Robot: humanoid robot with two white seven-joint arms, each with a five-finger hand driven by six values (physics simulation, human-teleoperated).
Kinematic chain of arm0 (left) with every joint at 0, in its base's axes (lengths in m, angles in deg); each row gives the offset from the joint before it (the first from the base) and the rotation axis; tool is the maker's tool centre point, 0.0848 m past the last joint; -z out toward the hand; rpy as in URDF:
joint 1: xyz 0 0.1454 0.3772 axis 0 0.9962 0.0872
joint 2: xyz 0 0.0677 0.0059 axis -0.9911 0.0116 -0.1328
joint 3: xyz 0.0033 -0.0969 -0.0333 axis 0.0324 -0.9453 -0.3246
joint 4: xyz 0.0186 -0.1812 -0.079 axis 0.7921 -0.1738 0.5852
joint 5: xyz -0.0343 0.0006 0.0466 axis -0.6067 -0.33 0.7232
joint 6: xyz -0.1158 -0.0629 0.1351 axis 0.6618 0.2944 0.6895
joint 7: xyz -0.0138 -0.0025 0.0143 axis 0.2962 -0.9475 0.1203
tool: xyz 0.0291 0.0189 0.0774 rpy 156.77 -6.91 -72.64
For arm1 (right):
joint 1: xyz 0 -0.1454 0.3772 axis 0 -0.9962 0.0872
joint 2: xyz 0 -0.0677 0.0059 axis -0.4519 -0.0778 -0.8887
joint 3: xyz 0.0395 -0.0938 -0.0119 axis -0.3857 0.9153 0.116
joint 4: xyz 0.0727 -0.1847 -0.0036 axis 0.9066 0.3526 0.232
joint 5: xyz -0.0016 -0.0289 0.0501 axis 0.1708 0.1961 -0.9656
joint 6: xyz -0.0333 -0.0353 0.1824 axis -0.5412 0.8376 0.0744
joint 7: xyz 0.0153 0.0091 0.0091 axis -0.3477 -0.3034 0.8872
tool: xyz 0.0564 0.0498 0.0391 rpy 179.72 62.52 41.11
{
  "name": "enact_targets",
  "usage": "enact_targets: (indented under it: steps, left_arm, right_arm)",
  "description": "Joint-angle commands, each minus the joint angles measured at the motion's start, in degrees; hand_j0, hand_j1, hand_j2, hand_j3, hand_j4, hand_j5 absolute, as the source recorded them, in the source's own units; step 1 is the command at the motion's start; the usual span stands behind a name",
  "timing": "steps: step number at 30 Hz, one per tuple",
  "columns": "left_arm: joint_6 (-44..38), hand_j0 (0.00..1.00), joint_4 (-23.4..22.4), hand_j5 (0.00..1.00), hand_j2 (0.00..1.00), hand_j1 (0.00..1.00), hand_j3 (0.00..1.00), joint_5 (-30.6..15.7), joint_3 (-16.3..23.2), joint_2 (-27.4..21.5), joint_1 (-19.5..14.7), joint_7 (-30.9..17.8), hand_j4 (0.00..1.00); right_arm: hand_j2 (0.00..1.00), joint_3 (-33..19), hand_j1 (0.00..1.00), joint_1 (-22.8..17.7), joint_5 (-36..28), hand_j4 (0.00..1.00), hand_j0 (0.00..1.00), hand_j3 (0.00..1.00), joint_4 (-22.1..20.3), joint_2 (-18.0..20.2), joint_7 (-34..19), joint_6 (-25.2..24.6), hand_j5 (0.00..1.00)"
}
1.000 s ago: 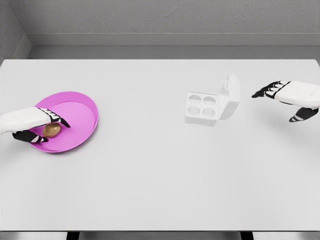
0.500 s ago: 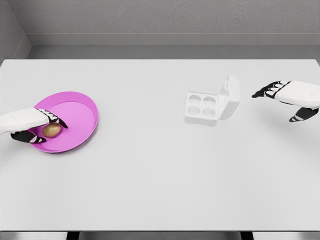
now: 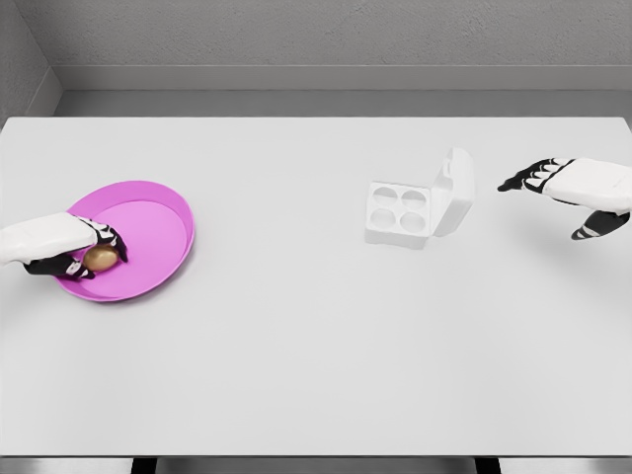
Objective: Pack egg into the box and close the box lid
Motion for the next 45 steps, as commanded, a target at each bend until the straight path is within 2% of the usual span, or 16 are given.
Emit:
enact_targets:
  steps: [1, 4, 21, 27, 31, 37, 38, 45]
  left_arm:
    - [-0.04, 0.51, 0.0, 0.51, 0.51, 0.51, 0.51, -0.02, -0.02, -0.08, 0.0, 0.01, 0.51]
    - [-0.04, 0.41, 0.0, 0.41, 0.41, 0.41, 0.41, -0.02, -0.02, -0.08, -0.09, 0.01, 0.41]
    - [-0.04, 0.4, 1.41, 0.4, 0.4, 0.4, 0.4, -0.64, -0.72, 0.19, -1.93, 0.1, 0.4]
    - [-0.04, 0.4, 1.41, 0.4, 0.4, 0.4, 0.4, -0.37, -0.72, 3.52, -2.99, -0.17, 0.4]
    - [-0.04, 0.4, 1.32, 0.4, 0.4, 0.4, 0.4, -0.28, -1.6, 6.69, -2.9, -2.8, 0.4]
    - [-0.04, 0.4, 2.72, 0.4, 0.4, 0.4, 0.4, -0.72, -3.09, 6.87, -2.99, -2.72, 0.4]
    - [-0.04, 0.4, 3.69, 0.4, 0.4, 0.4, 0.4, -0.81, -4.67, 7.13, -2.72, -2.8, 0.4]
    - [-0.04, 0.4, 4.22, 0.4, 0.4, 0.4, 0.4, -0.81, -4.59, 7.22, -4.3, -2.72, 0.4]
  right_arm:
    - [1.0, -0.03, 1.0, 0.0, -0.27, 1.0, 1.0, 1.0, -0.04, 0.12, 0.02, -0.15, 1.0]
    - [1.0, -0.03, 1.0, 0.0, -0.36, 1.0, 1.0, 1.0, -0.04, 0.12, 0.02, -0.15, 1.0]
    - [1.0, -0.03, 1.0, 0.0, -0.36, 1.0, 1.0, 1.0, -0.04, 0.12, 0.02, -0.15, 1.0]
    - [1.0, -0.03, 1.0, 0.0, -0.36, 1.0, 1.0, 1.0, -0.04, 0.12, 0.02, -0.15, 1.0]
    - [1.0, -0.03, 1.0, 0.0, -0.36, 1.0, 1.0, 1.0, -0.04, 0.12, 0.02, -0.15, 1.0]
    - [1.0, -0.03, 1.0, 0.0, -0.36, 1.0, 1.0, 1.0, -0.04, 0.03, 0.02, -0.15, 1.0]
    - [1.0, -0.03, 1.0, 0.0, -0.36, 1.0, 1.0, 1.0, -0.04, 0.03, 0.02, -0.15, 1.0]
    - [1.0, -0.03, 1.0, 0.0, -0.36, 1.0, 1.0, 1.0, -0.04, 0.03, 0.02, -0.15, 1.0]
